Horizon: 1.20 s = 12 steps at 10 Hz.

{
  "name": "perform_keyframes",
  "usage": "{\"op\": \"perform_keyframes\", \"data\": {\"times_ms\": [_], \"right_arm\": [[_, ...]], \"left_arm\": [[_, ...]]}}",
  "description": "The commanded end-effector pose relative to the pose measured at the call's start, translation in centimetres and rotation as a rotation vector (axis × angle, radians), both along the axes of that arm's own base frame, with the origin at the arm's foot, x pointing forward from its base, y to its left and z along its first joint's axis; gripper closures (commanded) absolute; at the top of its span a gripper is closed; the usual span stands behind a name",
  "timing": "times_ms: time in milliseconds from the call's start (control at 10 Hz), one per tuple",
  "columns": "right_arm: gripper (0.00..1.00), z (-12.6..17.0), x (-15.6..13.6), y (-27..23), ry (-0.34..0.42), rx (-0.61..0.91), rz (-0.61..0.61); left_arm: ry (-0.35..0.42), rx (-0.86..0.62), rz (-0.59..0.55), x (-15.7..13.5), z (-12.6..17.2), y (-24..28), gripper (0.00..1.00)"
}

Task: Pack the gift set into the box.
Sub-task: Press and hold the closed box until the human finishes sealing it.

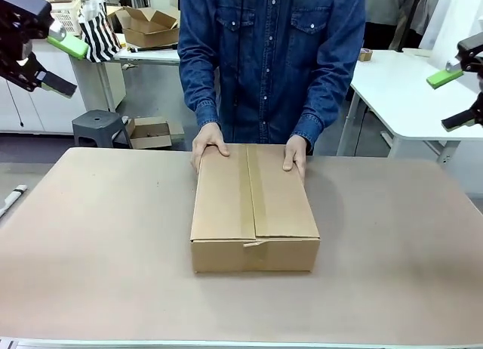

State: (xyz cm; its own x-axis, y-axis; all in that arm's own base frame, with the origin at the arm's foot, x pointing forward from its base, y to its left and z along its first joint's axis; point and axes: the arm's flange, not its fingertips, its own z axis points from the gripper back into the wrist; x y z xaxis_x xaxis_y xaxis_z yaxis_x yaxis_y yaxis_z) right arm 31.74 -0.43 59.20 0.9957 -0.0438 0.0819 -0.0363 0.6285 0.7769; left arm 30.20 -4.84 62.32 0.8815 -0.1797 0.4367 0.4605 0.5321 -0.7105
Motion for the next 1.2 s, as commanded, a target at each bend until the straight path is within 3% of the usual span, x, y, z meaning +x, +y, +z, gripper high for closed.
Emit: {"op": "perform_keyframes", "data": {"times_ms": [0,1100], "right_arm": [[0.00,-0.40,0.10,-0.09,-0.024,-0.010,0.009],[0.00,-0.40,0.10,-0.09,-0.024,-0.010,0.009]], "left_arm": [[0.000,-0.022,-0.001,-0.10,0.05,-0.12,0.00],[0.000,-0.022,-0.001,-0.10,0.05,-0.12,0.00]]}}
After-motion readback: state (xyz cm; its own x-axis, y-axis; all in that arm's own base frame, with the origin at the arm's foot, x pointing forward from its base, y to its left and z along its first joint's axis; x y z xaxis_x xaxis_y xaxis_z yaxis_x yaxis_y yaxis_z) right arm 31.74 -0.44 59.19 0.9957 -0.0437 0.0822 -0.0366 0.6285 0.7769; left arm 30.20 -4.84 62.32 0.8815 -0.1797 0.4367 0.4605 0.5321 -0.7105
